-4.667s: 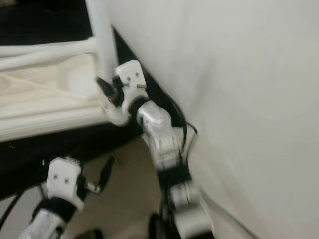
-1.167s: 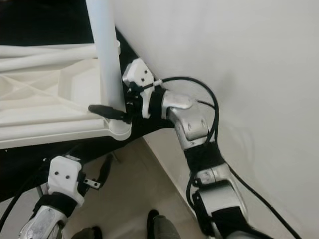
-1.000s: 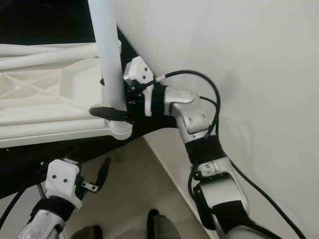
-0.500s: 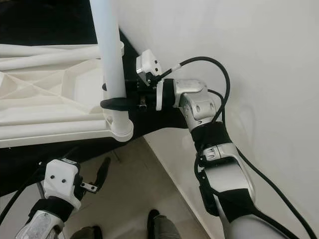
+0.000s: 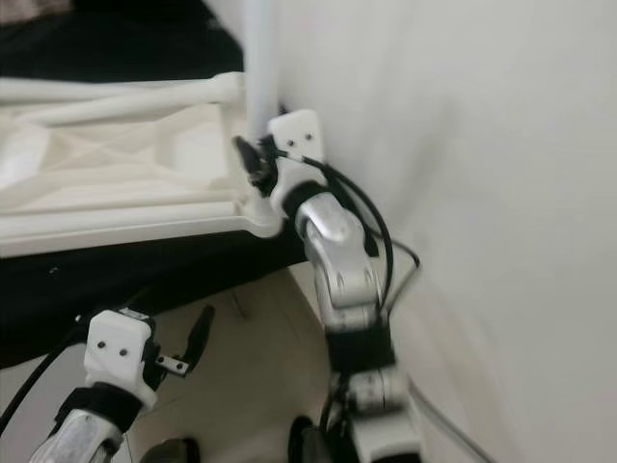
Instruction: Building children table
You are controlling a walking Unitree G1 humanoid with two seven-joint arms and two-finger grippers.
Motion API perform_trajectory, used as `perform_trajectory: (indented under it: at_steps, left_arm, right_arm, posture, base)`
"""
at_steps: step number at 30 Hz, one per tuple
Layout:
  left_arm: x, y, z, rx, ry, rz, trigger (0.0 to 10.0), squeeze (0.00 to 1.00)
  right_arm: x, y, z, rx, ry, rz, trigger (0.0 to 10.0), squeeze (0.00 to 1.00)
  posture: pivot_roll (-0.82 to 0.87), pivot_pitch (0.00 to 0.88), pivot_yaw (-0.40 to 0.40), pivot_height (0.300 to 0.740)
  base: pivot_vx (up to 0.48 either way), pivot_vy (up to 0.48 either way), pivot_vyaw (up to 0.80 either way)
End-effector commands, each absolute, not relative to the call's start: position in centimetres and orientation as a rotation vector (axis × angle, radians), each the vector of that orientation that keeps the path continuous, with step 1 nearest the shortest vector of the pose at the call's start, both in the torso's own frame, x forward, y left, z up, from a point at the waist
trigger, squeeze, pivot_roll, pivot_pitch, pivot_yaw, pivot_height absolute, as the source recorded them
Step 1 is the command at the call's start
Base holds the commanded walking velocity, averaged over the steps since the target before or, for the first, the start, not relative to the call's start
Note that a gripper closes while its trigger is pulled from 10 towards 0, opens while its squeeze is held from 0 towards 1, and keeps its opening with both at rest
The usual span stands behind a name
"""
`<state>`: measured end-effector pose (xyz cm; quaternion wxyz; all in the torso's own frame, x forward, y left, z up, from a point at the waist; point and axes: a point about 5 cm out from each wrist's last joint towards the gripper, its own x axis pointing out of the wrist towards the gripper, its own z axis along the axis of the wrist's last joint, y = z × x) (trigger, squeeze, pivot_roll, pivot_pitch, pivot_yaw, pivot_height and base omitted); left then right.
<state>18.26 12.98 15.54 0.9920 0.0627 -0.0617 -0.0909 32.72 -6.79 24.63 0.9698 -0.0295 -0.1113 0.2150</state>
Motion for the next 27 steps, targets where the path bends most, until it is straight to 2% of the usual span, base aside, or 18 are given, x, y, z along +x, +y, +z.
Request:
perform_trajectory:
  at_steps: [1,4,5,6,7,8,9,12,16,17,18,23,27]
  left_arm:
    - [18.3,12.8,15.3,0.129,-0.110,-0.205,10.0,0.00]
    - [18.6,12.8,15.2,0.129,-0.111,-0.206,10.0,0.00]
    - [18.7,12.8,15.1,0.129,-0.112,-0.205,10.0,0.00]
    - [18.7,12.8,15.1,0.129,-0.112,-0.205,10.0,0.00]
    - [18.7,12.8,15.1,0.130,-0.113,-0.202,10.0,0.00]
    - [18.7,12.8,15.1,0.130,-0.114,-0.200,10.0,0.00]
    - [18.7,12.8,15.2,0.131,-0.115,-0.198,10.0,0.00]
    - [18.7,12.8,15.2,0.131,-0.116,-0.197,10.0,0.00]
    - [18.7,12.8,15.2,0.129,-0.118,-0.196,10.0,0.00]
    - [18.7,12.8,15.2,0.129,-0.118,-0.196,10.0,0.00]
    - [18.6,12.8,15.2,0.128,-0.119,-0.196,10.0,0.00]
    - [18.5,12.7,15.3,0.125,-0.121,-0.194,10.0,0.00]
    - [18.3,12.7,15.5,0.124,-0.122,-0.194,10.0,0.00]
  right_arm:
    - [32.5,-5.7,21.2,-0.089,-0.056,0.503,0.0,0.00]
    - [32.9,-4.1,22.3,-0.055,-0.118,0.590,0.0,0.00]
    - [33.1,-3.6,22.9,-0.051,-0.143,0.625,4.6,0.00]
    - [33.1,-3.6,22.9,-0.051,-0.143,0.625,4.6,0.00]
    - [33.0,-3.0,23.8,-0.033,-0.180,0.702,10.0,0.00]
    - [32.8,-2.5,24.6,-0.011,-0.208,0.747,10.0,0.36]
    - [32.2,-1.8,25.4,0.037,-0.226,0.841,10.0,1.00]
    - [31.4,-1.4,26.3,0.088,-0.247,0.939,10.0,1.00]
    - [29.4,-1.9,27.3,-0.019,-0.294,1.217,10.0,1.00]
    - [29.4,-1.9,27.3,-0.019,-0.294,1.217,10.0,1.00]
    - [29.4,-2.2,27.3,-0.048,-0.290,1.259,10.0,0.00]
    - [30.9,-3.9,27.3,-0.196,-0.281,1.450,10.0,0.00]
    - [31.8,-4.9,27.9,-0.233,-0.266,1.525,10.0,0.00]
  posture:
    - [0.10,0.268,-0.067,0.740]
    - [0.10,0.252,-0.071,0.740]
    - [0.10,0.254,-0.074,0.740]
    - [0.10,0.254,-0.074,0.740]
    - [0.10,0.251,-0.077,0.740]
    - [0.10,0.251,-0.077,0.740]
    - [0.10,0.251,-0.078,0.740]
    - [0.10,0.248,-0.078,0.740]
    - [0.10,0.249,-0.079,0.740]
    - [0.10,0.249,-0.079,0.740]
    - [0.10,0.250,-0.078,0.740]
    - [0.10,0.260,-0.079,0.740]
    - [0.11,0.269,-0.077,0.740]
  base:
    - [0.000,0.000,0.00]
    - [0.000,0.000,0.00]
    - [0.000,0.000,0.00]
    - [0.000,0.000,0.00]
    - [0.000,0.000,0.00]
    - [0.000,0.000,0.00]
    - [0.000,0.000,0.00]
    - [0.000,0.000,0.00]
    - [0.000,0.000,0.00]
    - [0.000,0.000,0.00]
    - [0.000,0.000,0.00]
    - [0.000,0.000,0.00]
    - [0.000,0.000,0.00]
